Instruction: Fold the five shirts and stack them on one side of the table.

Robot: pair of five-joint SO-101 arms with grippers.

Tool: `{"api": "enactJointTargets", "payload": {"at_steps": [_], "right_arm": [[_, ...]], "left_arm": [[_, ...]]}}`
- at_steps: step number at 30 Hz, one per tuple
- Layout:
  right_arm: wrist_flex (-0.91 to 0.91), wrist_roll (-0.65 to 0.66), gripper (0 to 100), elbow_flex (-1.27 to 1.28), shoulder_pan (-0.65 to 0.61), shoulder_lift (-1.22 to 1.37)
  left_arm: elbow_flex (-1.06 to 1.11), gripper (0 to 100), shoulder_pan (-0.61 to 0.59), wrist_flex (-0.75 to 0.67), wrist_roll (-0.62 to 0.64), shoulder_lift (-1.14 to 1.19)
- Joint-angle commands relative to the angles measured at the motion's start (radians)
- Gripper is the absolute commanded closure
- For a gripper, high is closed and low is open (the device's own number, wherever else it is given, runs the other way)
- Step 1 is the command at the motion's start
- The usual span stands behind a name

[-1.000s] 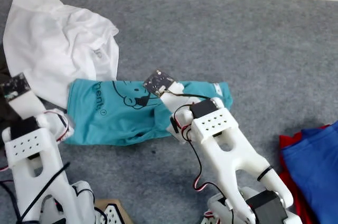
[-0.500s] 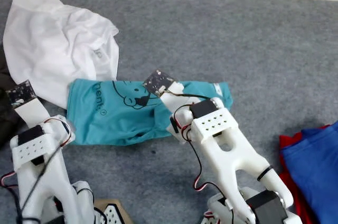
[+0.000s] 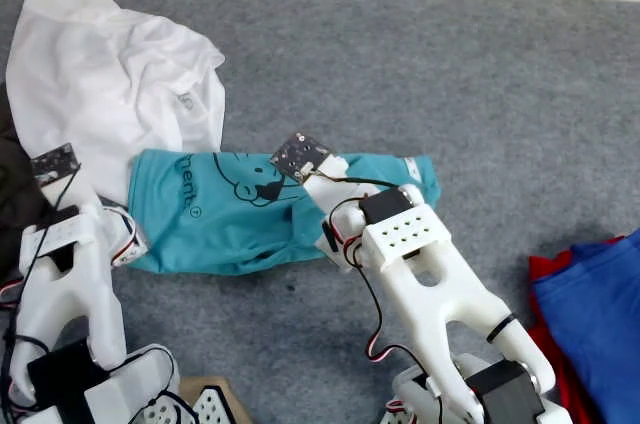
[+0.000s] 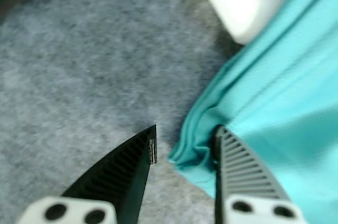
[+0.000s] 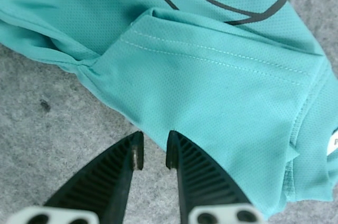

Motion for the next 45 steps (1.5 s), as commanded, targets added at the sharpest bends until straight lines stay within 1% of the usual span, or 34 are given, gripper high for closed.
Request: {"api": "enactJointTargets", "payload": {"at_steps": [1, 2, 4, 6, 13, 16, 17, 20, 22, 24, 27, 30, 33, 38, 45], "right_arm": [[-0.010, -0.012, 90.7, -0.004, -0.008, -0.038], [-0.008, -0.012, 90.7, -0.004, -0.008, -0.039], [-0.008, -0.012, 90.7, -0.002, -0.008, -0.042], [-0.007, -0.012, 90.7, -0.002, -0.008, -0.045], [-0.007, -0.012, 90.7, 0.015, -0.007, -0.047], [-0.007, -0.015, 90.7, 0.016, 0.001, -0.048], [-0.007, -0.038, 90.8, 0.015, 0.015, -0.053], [-0.015, -0.152, 90.8, 0.015, 0.077, -0.099], [-0.025, -0.222, 90.8, 0.016, 0.111, -0.136], [-0.064, -0.305, 90.8, 0.031, 0.143, -0.162], [-0.128, -0.405, 90.8, 0.093, 0.196, -0.179], [-0.177, -0.468, 90.8, 0.154, 0.243, -0.182], [-0.189, -0.508, 90.8, 0.177, 0.288, -0.182], [-0.191, -0.563, 90.8, 0.180, 0.364, -0.183], [-0.214, -0.671, 90.8, 0.177, 0.515, -0.183]], "left_arm": [[-0.030, 94, 0.064, -0.015, -0.011, 0.022], [-0.030, 99, 0.071, -0.015, -0.011, 0.024], [-0.028, 98, 0.077, -0.015, -0.011, 0.024], [-0.028, 99, 0.077, -0.015, -0.011, 0.025], [-0.028, 99, 0.079, -0.015, -0.011, 0.018], [-0.041, 99, 0.130, -0.014, -0.006, 0.013], [-0.056, 99, 0.156, -0.005, -0.006, 0.002], [-0.127, 99, 0.242, 0.120, -0.003, -0.068], [-0.186, 99, 0.305, 0.215, 0.046, -0.139], [-0.245, 99, 0.374, 0.278, 0.106, -0.216], [-0.334, 99, 0.493, 0.334, 0.167, -0.288], [-0.420, 99, 0.611, 0.367, 0.241, -0.286], [-0.498, 99, 0.711, 0.371, 0.285, -0.217], [-0.704, 99, 0.863, 0.410, 0.287, -0.012], [-1.026, 99, 1.012, 0.417, 0.290, 0.220]]}}
